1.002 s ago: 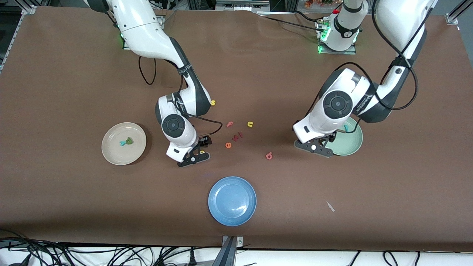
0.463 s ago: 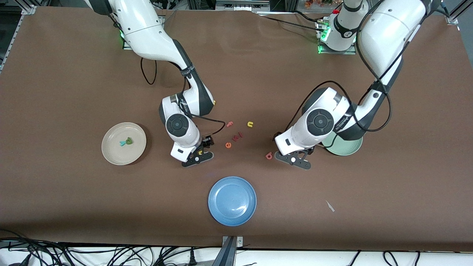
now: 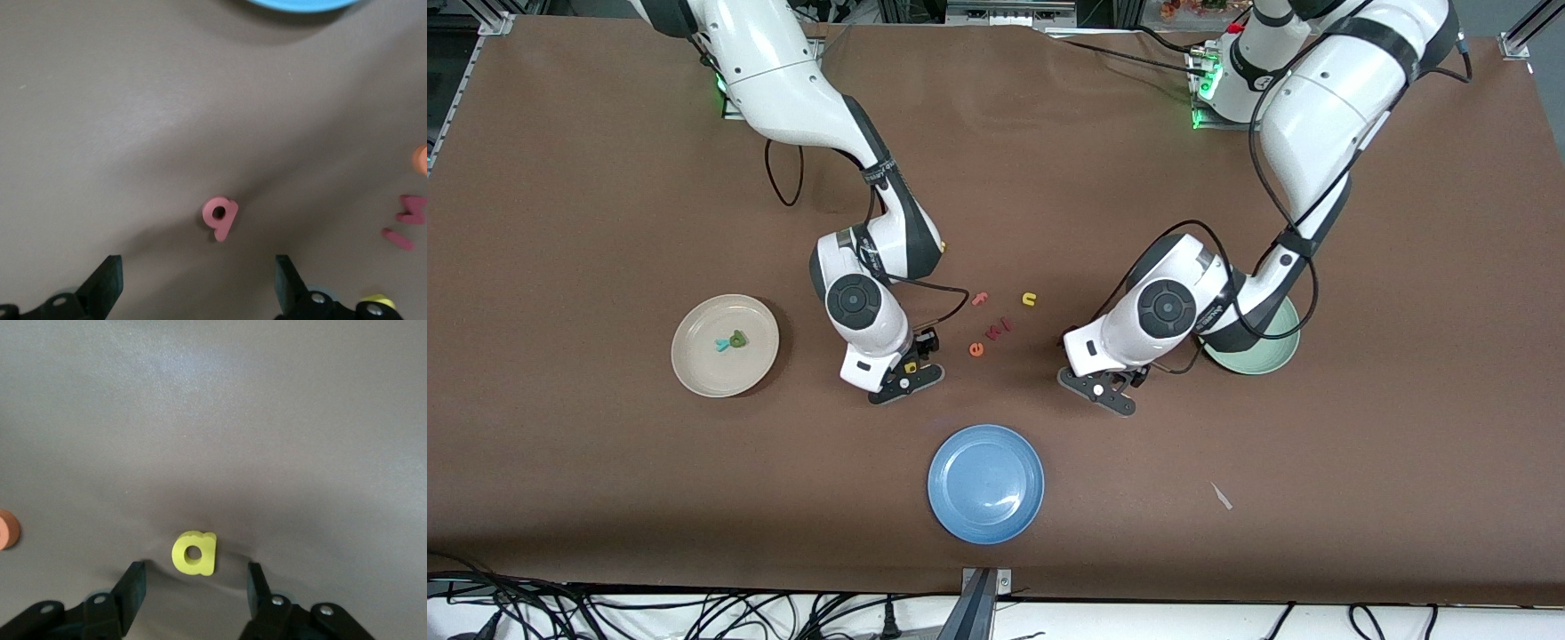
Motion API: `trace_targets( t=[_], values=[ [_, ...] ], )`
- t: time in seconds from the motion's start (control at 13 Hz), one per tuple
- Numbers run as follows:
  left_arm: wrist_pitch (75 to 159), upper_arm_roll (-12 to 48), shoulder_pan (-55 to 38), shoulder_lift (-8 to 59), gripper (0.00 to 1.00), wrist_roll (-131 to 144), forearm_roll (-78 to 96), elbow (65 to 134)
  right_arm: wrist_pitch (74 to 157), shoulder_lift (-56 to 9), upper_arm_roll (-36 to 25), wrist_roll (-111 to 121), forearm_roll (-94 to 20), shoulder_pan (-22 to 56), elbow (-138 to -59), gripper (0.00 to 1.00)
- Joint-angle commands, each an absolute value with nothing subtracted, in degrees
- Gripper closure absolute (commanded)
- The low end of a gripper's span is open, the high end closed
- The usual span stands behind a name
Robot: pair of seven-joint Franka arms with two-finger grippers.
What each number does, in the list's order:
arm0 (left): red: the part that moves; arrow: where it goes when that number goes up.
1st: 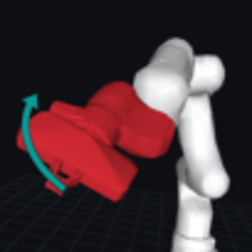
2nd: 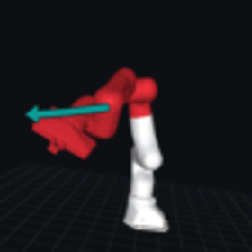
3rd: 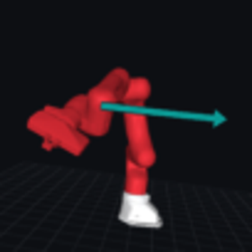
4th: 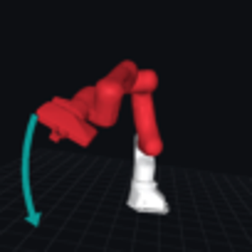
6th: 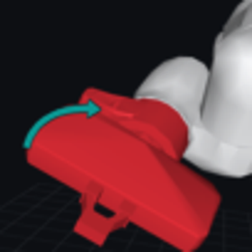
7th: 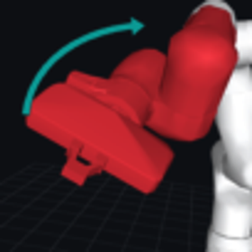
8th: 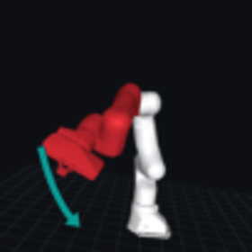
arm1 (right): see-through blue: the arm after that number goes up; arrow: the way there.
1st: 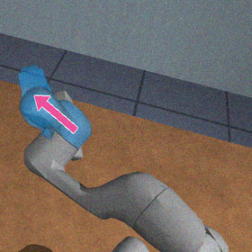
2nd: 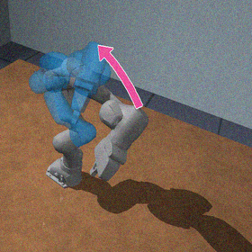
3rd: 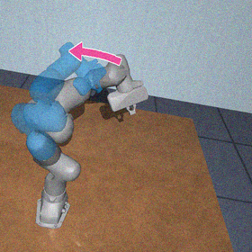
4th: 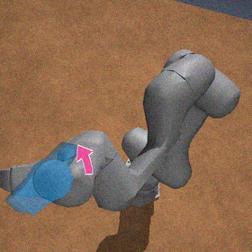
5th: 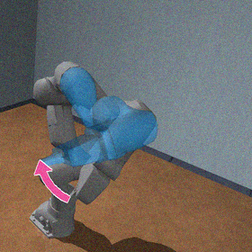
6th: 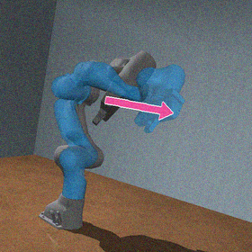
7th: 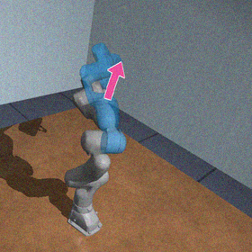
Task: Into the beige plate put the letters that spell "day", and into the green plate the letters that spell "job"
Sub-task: 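Grasp the yellow a with the right gripper while the left gripper grasps 9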
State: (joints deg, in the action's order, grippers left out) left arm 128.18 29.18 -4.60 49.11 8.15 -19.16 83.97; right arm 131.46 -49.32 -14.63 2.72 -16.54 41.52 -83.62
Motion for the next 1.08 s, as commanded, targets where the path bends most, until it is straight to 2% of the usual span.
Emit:
trace_targets(
  t=[0.0, 0.23, 0.39, 0.46, 0.69, 1.0],
  values=[
    [131.6, 25.7, -8.3, 51.2, 0.00, 4.7, -19.7, 81.7, 132.0, -51.2, -14.6, 3.7, -16.8, 41.3, -81.3, 0.31],
    [132.9, 25.3, -9.1, 52.4, 0.00, 2.7, -19.9, 81.7, 132.1, -51.3, -14.6, 4.3, -16.8, 41.3, -81.2, 0.38],
    [134.3, 23.6, -11.2, 52.8, 0.04, 2.5, -22.2, 81.7, 132.2, -51.3, -14.6, 4.3, -16.8, 41.4, -81.2, 0.42],
    [134.3, 23.6, -11.8, 52.9, 0.10, 2.5, -24.0, 81.8, 132.3, -51.4, -14.6, 4.2, -16.8, 41.4, -81.2, 0.43],
    [134.3, 23.6, -12.4, 53.2, 0.20, 2.5, -26.8, 81.8, 132.3, -51.3, -14.6, 4.2, -16.9, 41.4, -81.2, 0.51],
    [134.3, 23.6, -12.2, 53.3, 0.45, 2.5, -31.8, 81.8, 132.3, -51.4, -14.0, 3.9, -17.1, 41.4, -81.2, 0.66]
  ],
)
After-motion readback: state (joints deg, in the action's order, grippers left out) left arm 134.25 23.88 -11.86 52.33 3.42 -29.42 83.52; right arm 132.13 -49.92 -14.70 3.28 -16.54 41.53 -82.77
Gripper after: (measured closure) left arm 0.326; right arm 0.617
